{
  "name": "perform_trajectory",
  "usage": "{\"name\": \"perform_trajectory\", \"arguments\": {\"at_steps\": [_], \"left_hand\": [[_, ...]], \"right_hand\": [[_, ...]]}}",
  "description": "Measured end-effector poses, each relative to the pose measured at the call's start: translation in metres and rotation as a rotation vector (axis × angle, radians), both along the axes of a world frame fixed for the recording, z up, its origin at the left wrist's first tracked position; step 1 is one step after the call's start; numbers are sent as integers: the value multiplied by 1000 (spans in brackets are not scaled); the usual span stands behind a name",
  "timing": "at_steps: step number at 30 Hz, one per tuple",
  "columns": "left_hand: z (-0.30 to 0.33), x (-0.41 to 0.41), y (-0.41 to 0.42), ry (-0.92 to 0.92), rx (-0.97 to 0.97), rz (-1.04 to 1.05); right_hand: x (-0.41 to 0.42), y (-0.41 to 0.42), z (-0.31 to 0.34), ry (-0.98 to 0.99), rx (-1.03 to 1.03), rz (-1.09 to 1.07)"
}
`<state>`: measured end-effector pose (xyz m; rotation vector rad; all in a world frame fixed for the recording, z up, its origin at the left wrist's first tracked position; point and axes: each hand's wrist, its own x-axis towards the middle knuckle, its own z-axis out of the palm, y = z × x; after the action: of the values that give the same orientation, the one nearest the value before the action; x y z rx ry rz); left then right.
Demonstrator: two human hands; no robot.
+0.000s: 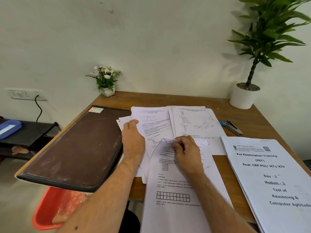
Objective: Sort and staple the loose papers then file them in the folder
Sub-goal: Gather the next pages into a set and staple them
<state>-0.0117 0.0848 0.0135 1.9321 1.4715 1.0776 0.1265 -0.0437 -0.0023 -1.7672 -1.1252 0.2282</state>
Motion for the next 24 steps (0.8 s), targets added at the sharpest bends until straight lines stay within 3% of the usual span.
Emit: {"name": "perform_trajectory", "arguments": {"at_steps": [4,7,9,12,16,24], "left_hand": [[-12,1,4,20,-62,61],[-14,8,3,146,107,61],[-13,12,0,97,182,-48],[-16,12,-3,15,129,-244],[-11,19,-9,-11,218,-195],[-1,12,-23,205,127,-478]], "right_hand": [[1,-1,-2,28,-12,-8],[5,0,-1,24,-11,-12],[5,-1,-2,19,-21,-14],[4,-1,-3,11,-35,-19],[2,0,0,-27,-23,-26],[-7,-9,5,-16,-50,35]]}}
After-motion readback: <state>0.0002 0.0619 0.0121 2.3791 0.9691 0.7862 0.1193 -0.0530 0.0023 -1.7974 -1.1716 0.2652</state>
